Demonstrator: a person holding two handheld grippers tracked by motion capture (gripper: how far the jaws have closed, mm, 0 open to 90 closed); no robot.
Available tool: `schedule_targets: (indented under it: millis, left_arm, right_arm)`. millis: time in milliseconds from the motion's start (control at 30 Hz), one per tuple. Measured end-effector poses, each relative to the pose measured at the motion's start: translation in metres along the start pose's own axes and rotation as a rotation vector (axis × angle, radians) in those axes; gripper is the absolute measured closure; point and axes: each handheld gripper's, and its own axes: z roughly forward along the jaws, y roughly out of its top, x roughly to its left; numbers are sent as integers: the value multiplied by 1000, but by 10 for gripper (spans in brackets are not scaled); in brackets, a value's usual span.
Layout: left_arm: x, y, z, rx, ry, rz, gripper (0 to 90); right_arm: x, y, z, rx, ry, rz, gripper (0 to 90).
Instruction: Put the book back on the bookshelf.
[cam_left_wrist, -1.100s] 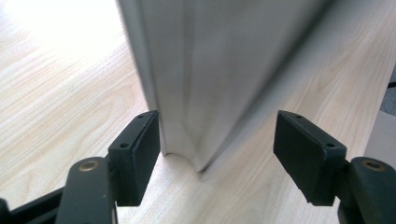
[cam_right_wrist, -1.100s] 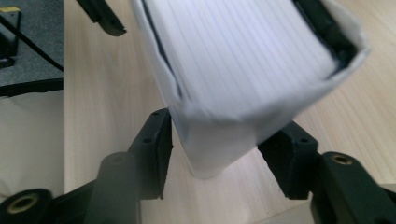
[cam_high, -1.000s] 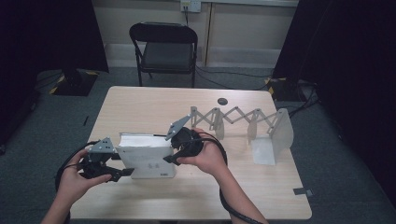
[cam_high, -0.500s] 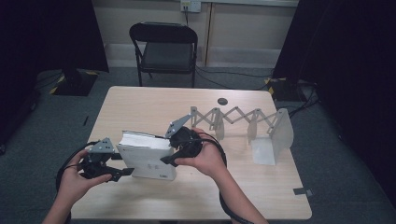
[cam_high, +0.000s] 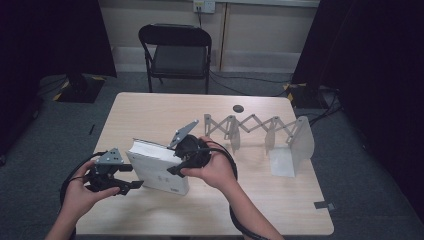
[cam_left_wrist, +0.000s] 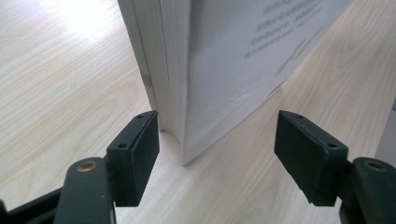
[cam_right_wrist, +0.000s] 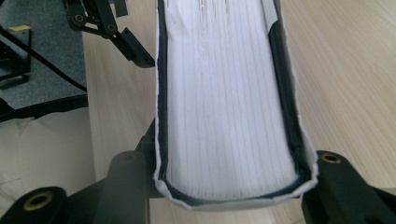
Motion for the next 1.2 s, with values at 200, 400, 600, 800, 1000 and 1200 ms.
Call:
schedule_targets:
  millis: [200,400,600,800,1000,1200]
  left_arm:
    - [-1,1,1,-8,-3,2,309]
    - [-2,3,3,-3,-4,7,310]
    - [-3,4,5,-4,-8,9,309]
    - [-3,3,7,3,-9,13,309]
    - [-1,-1,6,1,-10,11,308]
    - [-1,-3,6,3,-11,5,307]
  right_arm:
    - [3,-3,-5,25,-13,16,520]
    - [7,-3,-7,47,-22,5,503]
    - [7,1,-6,64,-24,19,443]
    - [6,8,2,63,-19,23,401]
    - [2,12,9,61,-4,33,401]
    - [1,16,13,61,3,41,395]
